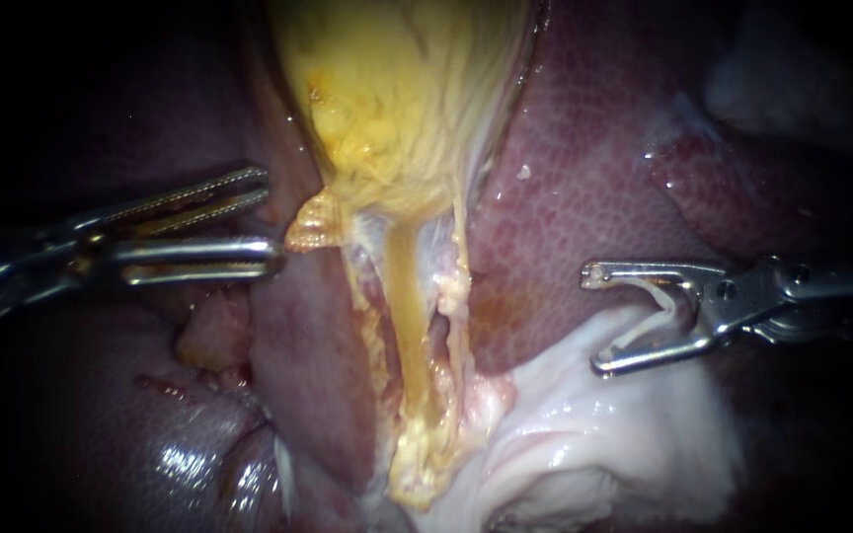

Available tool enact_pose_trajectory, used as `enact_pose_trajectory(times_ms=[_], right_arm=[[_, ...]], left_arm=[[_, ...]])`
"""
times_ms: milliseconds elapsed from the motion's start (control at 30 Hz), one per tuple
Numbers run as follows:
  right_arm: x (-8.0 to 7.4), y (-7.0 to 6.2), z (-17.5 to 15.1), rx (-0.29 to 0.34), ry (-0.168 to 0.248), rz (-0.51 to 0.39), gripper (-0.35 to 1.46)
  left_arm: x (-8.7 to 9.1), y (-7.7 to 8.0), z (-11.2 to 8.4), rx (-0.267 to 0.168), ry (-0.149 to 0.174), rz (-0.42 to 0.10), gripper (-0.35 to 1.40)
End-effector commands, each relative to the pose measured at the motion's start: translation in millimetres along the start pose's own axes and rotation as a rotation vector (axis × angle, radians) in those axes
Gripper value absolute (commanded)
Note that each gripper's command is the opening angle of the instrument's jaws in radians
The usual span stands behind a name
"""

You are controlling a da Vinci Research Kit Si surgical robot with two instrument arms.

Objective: Grabbing gallbladder

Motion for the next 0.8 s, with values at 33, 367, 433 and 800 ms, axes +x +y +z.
enact_pose_trajectory(times_ms=[33, 367, 433, 800], right_arm=[[0.0, 0.0, 0.0, 0.000, 0.000, 0.000, 0.60], [0.0, 0.0, 0.0, 0.000, 0.000, 0.000, 0.60], [0.0, 0.0, 0.0, 0.001, 0.000, 0.000, 0.60], [0.0, -0.1, -0.1, 0.001, -0.001, 0.000, 0.60]], left_arm=[[0.2, 0.2, 0.3, -0.002, 0.002, 0.001, 0.44], [0.6, 0.1, 2.0, 0.005, 0.007, -0.010, 0.32], [0.7, 0.0, 2.1, 0.004, 0.013, -0.015, 0.26], [1.8, -0.8, 1.6, -0.014, 0.166, -0.068, -0.35]])
